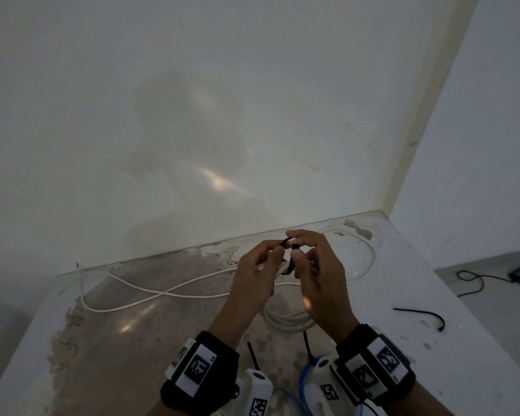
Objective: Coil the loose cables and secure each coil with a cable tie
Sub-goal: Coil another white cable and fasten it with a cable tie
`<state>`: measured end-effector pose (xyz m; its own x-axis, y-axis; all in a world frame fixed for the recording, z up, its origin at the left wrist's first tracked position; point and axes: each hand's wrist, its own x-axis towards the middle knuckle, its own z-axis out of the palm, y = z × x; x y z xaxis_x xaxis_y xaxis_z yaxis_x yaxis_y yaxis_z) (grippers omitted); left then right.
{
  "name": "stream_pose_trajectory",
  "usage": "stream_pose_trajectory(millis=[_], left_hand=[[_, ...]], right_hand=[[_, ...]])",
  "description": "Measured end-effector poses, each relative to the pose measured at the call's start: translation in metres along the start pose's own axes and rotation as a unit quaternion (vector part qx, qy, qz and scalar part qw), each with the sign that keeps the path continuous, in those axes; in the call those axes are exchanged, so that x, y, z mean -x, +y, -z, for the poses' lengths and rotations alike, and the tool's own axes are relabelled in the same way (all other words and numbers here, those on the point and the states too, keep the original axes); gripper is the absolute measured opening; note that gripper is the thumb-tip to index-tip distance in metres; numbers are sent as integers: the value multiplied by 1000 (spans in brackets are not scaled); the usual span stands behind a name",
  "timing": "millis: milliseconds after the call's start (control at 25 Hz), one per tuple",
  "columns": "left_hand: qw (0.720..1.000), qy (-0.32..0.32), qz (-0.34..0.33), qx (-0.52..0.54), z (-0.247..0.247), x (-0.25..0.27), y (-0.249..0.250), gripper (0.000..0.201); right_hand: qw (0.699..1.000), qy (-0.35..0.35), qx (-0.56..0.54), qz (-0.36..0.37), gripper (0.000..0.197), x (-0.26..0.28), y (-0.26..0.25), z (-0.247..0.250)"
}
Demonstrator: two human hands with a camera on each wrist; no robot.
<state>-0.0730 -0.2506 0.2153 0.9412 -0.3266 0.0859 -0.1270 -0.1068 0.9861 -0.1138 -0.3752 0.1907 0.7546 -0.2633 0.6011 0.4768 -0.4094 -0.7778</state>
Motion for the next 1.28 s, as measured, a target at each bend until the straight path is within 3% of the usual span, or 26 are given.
stream_pose_trajectory(millis=[480,720,1280], left_hand=[[997,1,-21,78,-2,-1,-8,22],[996,-16,-4,87,3,-3,-8,28],[995,-50,-10,82,4,-6,-8,30]], right_hand=[[995,-6,-76,-59,13,-2,-2,6],[996,-1,-83,-24,11,-4,0,6],[993,-4,-114,-43,15,-2,4,8]])
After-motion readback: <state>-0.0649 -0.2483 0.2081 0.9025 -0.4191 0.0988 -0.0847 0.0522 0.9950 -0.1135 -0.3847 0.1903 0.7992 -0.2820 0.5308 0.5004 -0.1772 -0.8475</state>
